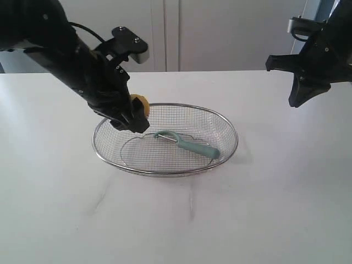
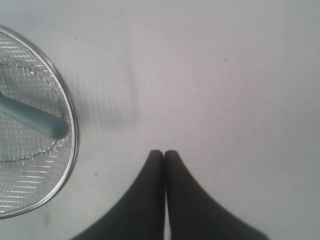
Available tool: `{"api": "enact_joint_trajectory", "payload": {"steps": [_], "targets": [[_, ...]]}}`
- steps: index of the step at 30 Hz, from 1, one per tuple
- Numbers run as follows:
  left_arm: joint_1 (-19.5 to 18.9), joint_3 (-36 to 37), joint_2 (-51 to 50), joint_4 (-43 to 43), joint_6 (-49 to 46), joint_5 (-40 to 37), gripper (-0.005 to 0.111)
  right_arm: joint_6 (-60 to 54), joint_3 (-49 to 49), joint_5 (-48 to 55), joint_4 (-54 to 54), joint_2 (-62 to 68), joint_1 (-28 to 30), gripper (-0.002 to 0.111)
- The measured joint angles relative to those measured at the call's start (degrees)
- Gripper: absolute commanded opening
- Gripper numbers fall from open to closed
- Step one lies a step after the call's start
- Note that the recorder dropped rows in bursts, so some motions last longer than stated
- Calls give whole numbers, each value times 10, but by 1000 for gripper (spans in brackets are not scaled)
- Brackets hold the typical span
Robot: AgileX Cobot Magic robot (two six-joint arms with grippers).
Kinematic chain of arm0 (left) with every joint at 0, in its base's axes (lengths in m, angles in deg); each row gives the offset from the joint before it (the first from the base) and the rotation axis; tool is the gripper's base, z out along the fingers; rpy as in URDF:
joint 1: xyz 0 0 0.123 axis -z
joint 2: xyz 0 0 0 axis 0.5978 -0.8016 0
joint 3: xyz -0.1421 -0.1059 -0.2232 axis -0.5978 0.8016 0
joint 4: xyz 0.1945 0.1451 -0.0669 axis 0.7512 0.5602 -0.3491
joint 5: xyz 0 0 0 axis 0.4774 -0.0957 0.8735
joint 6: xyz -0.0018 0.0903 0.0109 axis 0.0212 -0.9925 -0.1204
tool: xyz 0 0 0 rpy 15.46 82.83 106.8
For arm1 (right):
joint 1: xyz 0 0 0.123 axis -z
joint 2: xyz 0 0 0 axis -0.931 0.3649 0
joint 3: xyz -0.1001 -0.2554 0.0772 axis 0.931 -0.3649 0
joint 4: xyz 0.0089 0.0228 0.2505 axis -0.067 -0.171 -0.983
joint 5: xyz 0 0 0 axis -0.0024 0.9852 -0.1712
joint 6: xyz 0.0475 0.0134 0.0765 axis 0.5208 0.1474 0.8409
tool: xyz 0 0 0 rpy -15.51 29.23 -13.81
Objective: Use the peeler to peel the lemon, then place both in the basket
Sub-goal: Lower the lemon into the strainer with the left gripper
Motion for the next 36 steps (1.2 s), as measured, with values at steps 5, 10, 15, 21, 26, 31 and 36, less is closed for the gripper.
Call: {"api": "enact_joint_trajectory", "payload": {"steps": [5, 10, 15, 21, 26, 31, 36], "targets": [[0, -40, -49, 0, 0, 0, 0, 0, 0, 0, 0, 0, 0, 0], [0, -70, -96, 8, 1, 0, 0, 0, 0, 0, 0, 0, 0, 0], [0, -91, -129, 36, 6, -1, 0, 0, 0, 0, 0, 0, 0, 0], [1, -95, -150, 110, 54, -5, 0, 0, 0, 0, 0, 0, 0, 0], [0, -95, -171, 126, 73, -5, 0, 0, 0, 0, 0, 0, 0, 0], [-20, -95, -184, 111, 91, -5, 0, 0, 0, 0, 0, 0, 0, 0], [-32, -96, -185, 102, 94, -6, 0, 0, 0, -3, 0, 0, 0, 0]]}}
